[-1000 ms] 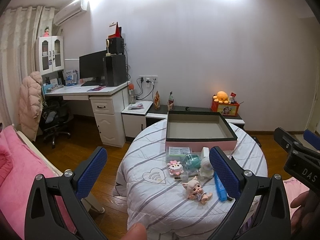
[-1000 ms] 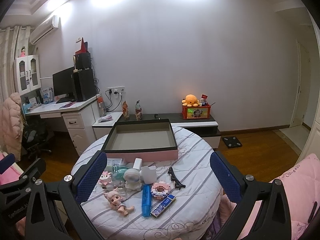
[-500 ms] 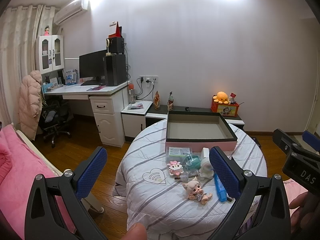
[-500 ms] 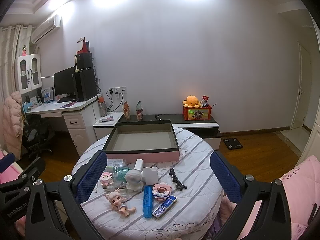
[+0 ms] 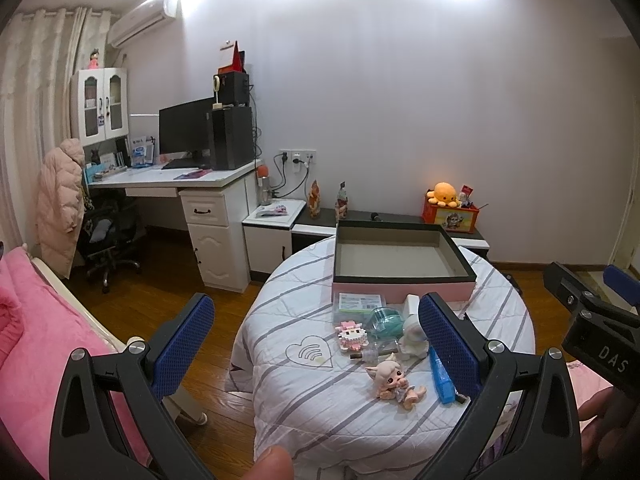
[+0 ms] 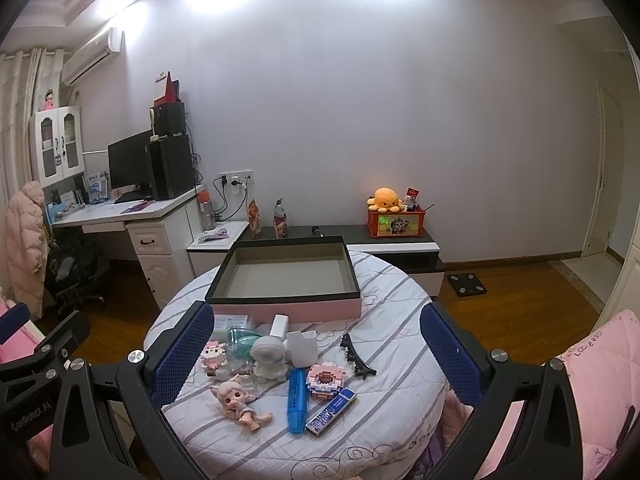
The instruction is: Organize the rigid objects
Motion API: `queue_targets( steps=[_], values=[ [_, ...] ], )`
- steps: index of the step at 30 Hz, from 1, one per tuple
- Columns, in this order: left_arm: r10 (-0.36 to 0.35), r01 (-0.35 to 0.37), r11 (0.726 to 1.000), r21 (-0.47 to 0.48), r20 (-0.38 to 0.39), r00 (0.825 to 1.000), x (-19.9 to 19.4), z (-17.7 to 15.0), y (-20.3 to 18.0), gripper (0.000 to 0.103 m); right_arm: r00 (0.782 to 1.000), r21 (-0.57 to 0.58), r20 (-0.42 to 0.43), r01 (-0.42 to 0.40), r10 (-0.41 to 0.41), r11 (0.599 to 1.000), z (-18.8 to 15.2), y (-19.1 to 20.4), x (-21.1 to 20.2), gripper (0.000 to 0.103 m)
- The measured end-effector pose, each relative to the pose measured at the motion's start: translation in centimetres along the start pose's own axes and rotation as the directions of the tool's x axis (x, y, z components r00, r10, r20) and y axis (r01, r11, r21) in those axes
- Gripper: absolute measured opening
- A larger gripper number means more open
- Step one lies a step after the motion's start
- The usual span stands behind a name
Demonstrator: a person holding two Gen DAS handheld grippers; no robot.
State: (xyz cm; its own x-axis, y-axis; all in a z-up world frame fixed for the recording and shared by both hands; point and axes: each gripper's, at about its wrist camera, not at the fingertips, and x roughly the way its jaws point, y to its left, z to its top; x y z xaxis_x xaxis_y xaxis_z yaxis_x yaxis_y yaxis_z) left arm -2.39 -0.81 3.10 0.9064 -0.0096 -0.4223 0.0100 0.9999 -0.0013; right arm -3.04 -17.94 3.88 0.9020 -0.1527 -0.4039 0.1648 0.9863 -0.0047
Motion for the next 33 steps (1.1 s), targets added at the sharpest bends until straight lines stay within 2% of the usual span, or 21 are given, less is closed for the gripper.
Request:
queue_targets(
  steps=[13, 19, 23, 27, 33],
  values=[
    [0.001, -0.001, 1.0, -0.001, -0.048, 0.999, 2.7, -1.6, 0.4, 0.103, 0.998, 0.016, -0.055, 0.012, -0.011, 1.0, -1.2, -0.6, 2.5, 0.103],
    [-0.002, 0.001, 1.0, -0.002, -0.125, 0.992, 6.3, -3.3, 0.6, 0.103, 0.991, -0.001, -0.133, 0.024, -0.024, 1.0, -3.0, -0.8, 5.9, 0.103],
    [0.001, -0.001, 1.0, -0.002, -0.193, 0.981, 9.3, -5.1, 1.0, 0.103, 0.98, -0.024, -0.197, 0.035, -0.039, 0.999, -4.7, -1.0, 8.4, 0.103],
    [0.004, -0.003, 1.0, 0.002, -0.279, 0.96, 12.6, -7.3, 1.3, 0.103, 0.959, -0.031, -0.28, 0.028, -0.035, 0.999, -6.8, -1.4, 11.1, 0.103],
    [-0.016, 0.018, 1.0, 0.003, -0.346, 0.938, 15.9, -9.0, 1.0, 0.103, 0.93, -0.026, -0.368, -0.01, 0.0, 1.0, -8.9, -1.6, 14.3, 0.103]
  ],
)
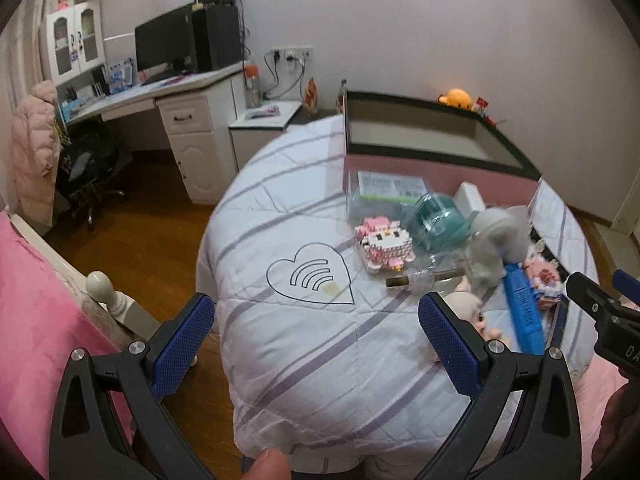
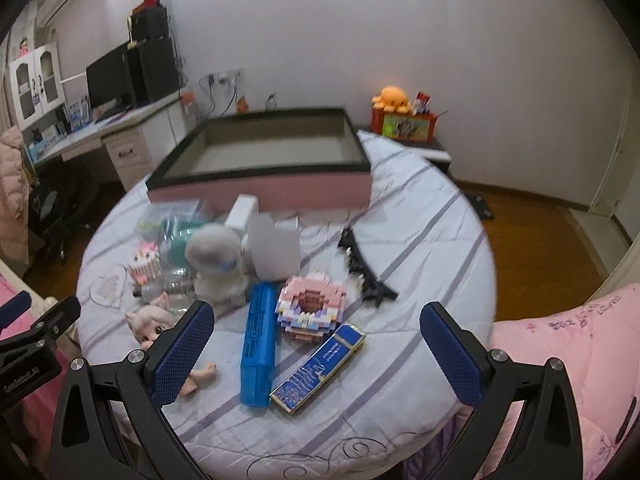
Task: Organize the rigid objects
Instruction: 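Grasp the small doll with the left tool while the right tool grasps the blue printed box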
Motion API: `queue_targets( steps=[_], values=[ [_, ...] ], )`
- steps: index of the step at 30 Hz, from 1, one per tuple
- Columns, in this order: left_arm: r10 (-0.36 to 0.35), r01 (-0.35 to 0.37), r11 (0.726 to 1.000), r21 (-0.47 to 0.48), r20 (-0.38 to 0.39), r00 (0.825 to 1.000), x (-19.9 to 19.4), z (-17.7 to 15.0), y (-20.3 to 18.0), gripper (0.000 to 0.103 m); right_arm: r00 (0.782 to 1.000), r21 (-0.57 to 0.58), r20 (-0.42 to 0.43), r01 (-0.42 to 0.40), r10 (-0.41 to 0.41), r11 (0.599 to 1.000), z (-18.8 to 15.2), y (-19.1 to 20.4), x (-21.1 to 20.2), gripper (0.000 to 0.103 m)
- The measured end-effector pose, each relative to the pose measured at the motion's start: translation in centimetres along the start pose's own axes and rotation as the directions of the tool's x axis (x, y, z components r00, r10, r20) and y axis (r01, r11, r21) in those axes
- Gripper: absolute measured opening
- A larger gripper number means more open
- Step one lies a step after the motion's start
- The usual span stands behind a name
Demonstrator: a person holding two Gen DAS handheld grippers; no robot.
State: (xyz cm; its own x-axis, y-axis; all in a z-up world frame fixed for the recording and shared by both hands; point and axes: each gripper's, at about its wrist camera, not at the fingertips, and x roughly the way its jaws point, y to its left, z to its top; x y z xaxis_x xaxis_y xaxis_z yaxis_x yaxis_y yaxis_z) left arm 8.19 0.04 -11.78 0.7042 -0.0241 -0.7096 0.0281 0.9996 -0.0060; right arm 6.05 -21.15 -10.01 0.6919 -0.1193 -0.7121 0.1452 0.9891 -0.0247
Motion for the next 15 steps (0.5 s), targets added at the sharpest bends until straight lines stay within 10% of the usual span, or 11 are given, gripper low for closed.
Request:
queue_targets(
  steps=[15],
  values=[
    [-0.1, 0.101, 0.995, 0.017, -0.054, 0.993, 2.1, -0.1, -2.8, 0.103, 0.992, 0.044, -0.11, -0.049, 0.053, 0.998, -1.2, -2.0, 3.6, 0.089]
  ],
)
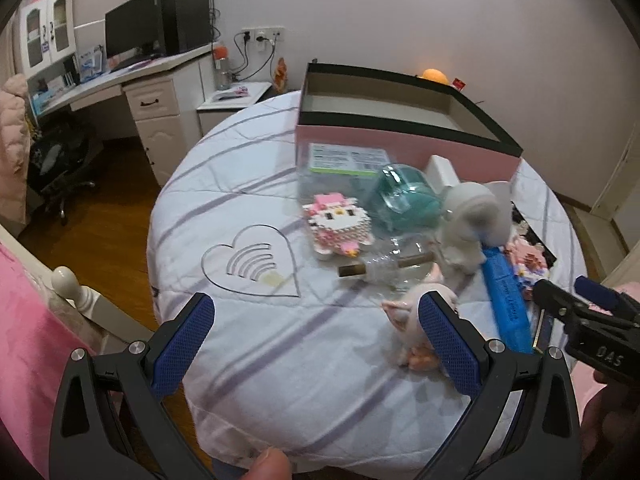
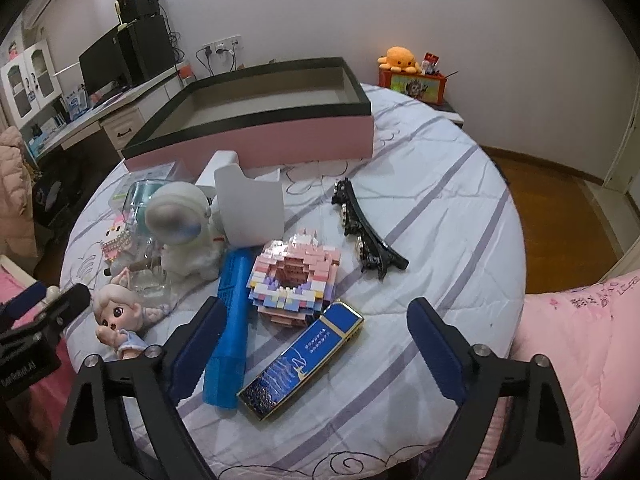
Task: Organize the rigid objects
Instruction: 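Grasp the small doll with the left tool while the right tool grasps the blue printed box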
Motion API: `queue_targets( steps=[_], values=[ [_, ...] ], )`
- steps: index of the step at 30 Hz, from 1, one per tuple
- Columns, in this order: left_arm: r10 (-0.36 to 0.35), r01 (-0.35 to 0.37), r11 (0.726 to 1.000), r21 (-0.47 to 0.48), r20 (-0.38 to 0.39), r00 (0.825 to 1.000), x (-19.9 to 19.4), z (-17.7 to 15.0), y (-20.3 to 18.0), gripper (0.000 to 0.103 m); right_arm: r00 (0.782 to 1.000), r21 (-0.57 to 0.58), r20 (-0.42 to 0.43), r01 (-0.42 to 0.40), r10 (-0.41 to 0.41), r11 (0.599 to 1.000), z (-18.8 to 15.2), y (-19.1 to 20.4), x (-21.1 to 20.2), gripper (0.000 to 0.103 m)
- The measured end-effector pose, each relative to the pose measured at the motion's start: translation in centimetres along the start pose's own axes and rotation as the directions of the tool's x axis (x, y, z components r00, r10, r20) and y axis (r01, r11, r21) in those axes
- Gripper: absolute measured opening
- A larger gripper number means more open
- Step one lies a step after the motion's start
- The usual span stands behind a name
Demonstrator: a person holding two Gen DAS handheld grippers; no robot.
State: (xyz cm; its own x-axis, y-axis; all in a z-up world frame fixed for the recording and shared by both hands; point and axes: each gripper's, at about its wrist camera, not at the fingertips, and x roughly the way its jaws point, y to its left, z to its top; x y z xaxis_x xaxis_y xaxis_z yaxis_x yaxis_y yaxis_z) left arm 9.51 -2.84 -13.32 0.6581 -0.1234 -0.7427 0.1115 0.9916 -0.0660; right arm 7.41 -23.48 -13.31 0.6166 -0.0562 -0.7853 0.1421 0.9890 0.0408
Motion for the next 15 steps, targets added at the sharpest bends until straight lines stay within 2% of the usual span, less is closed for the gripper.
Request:
queue_targets(
  steps=[2, 4, 6, 9, 13, 15],
  values=[
    [-0.021, 0.021, 1.0, 0.001, -0.005, 1.0, -0.1, -0.1, -0.5, 0.103, 1.0, 0.008, -0.009, 0.001, -0.001, 1.0, -0.2, -0.3, 0.2, 0.08],
    [-0.03, 0.03, 1.0, -0.005, -0.017, 0.999, 0.0, -0.1, -0.9, 0.103, 1.0, 0.031, -0.015, -0.007, 0.008, 0.999, -0.4, -0.9, 0.2, 0.077],
    [-0.051, 0.051, 0.999, 0.002, -0.015, 0.999, -0.2, -0.2, -1.6, 0.103, 1.0, 0.043, -0.016, -0.008, 0.009, 0.999, -0.5, -1.4, 0.0, 0.077],
    [-0.038, 0.038, 0.999, 0.015, -0.013, 0.999, -0.2, -0.3, -2.7, 0.103, 1.0, 0.044, -0.03, -0.009, 0.01, 0.999, -0.6, -1.7, 0.3, 0.075],
    [-0.066, 0.067, 0.998, 0.013, -0.049, 0.997, 0.3, -0.5, -4.0, 0.103, 0.999, 0.04, -0.048, -0.006, 0.008, 0.999, -0.9, -1.6, 1.0, 0.07],
    [-0.051, 0.053, 0.998, 0.04, -0.061, 0.997, 0.9, -1.1, -5.0, 0.103, 0.999, 0.039, -0.045, -0.007, 0.008, 0.999, -1.0, -1.6, 1.1, 0.07]
  ],
)
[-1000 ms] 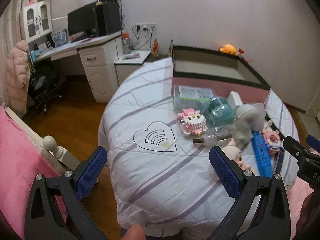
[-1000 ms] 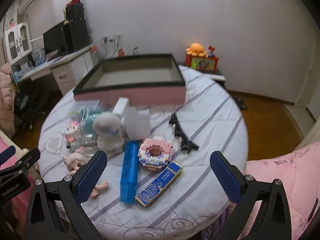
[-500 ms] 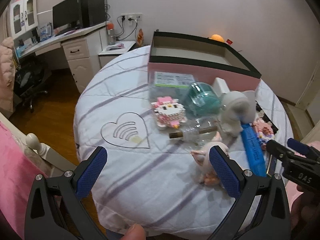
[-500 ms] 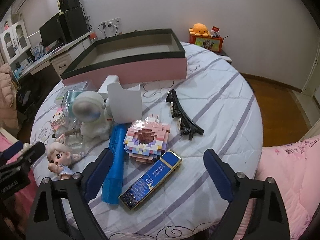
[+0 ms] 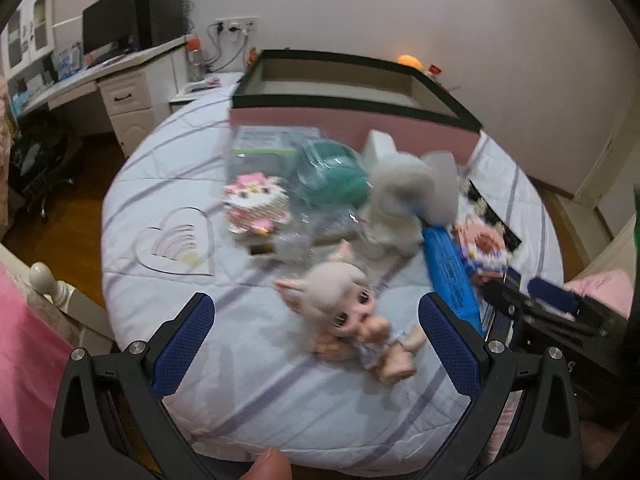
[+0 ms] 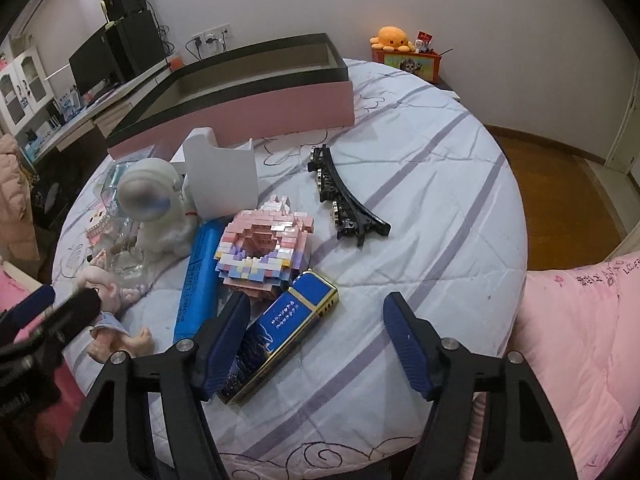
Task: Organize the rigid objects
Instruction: 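Grasp the small doll with the left tool while the right tool grasps the blue printed box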
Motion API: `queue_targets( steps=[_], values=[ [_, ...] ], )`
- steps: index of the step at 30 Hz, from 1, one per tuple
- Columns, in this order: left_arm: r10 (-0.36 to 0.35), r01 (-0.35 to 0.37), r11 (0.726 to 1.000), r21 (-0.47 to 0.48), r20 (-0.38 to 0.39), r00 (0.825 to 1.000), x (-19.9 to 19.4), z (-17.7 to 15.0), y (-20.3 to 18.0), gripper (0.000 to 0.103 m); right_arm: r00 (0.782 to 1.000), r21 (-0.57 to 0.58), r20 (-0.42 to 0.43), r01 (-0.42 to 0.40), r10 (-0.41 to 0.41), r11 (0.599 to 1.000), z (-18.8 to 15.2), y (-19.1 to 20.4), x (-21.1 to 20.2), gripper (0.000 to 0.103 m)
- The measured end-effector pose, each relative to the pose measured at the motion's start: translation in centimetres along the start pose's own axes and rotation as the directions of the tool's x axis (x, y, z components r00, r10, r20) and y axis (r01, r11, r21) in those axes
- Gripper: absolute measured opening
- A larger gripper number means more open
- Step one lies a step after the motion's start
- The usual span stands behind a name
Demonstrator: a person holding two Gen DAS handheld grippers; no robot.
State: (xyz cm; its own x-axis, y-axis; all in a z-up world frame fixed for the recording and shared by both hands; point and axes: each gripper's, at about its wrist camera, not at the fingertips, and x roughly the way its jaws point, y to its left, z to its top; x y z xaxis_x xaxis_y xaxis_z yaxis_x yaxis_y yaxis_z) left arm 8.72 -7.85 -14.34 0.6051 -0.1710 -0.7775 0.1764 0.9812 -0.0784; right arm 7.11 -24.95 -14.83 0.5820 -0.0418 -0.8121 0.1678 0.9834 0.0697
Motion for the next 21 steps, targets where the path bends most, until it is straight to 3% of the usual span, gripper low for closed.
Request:
queue_targets(
  steps=[3, 8, 10, 12, 14, 18, 21],
  values=[
    [0.03, -0.032, 0.999, -0.022, -0.053, 0.998, 1.6, -0.7, 0.1, 0.103, 1.0, -0.023, 0.004, -0.008, 0.008, 1.0, -0.1, 0.3, -0.1, 0.063],
    [0.002, -0.004, 0.999, -0.04, -0.04, 0.999, 1.8, -0.8, 0.9, 0.101, 1.0, -0.046, 0.004, -0.015, 0.016, 0.999, -0.4, 0.5, -0.1, 0.052],
    [-0.015, 0.014, 0.999, -0.048, -0.031, 0.999, 1.7, -0.6, 1.4, 0.095, 1.0, -0.042, 0.0, -0.024, 0.024, 0.999, -0.4, 0.6, -0.2, 0.047],
    [-0.026, 0.025, 0.998, -0.049, -0.019, 0.999, 1.4, -0.6, 1.7, 0.079, 1.0, -0.05, -0.007, -0.023, 0.022, 0.998, -0.5, 1.1, -0.2, 0.043],
    [-0.029, 0.029, 0.999, -0.044, -0.018, 0.999, 1.3, -0.4, 2.0, 0.071, 1.0, -0.064, -0.01, -0.008, 0.007, 0.998, -0.9, 1.9, -0.3, 0.043],
    [-0.054, 0.054, 0.997, -0.053, -0.015, 0.998, 1.2, -0.4, 2.7, 0.061, 1.0, -0.078, -0.01, 0.001, -0.002, 0.997, -1.2, 2.5, -0.1, 0.042],
    [-0.061, 0.06, 0.997, -0.046, -0.013, 0.998, 1.2, -0.3, 2.6, 0.054, 1.0, -0.049, -0.005, -0.01, 0.01, 0.999, -1.1, 1.7, -0.3, 0.033]
  ],
)
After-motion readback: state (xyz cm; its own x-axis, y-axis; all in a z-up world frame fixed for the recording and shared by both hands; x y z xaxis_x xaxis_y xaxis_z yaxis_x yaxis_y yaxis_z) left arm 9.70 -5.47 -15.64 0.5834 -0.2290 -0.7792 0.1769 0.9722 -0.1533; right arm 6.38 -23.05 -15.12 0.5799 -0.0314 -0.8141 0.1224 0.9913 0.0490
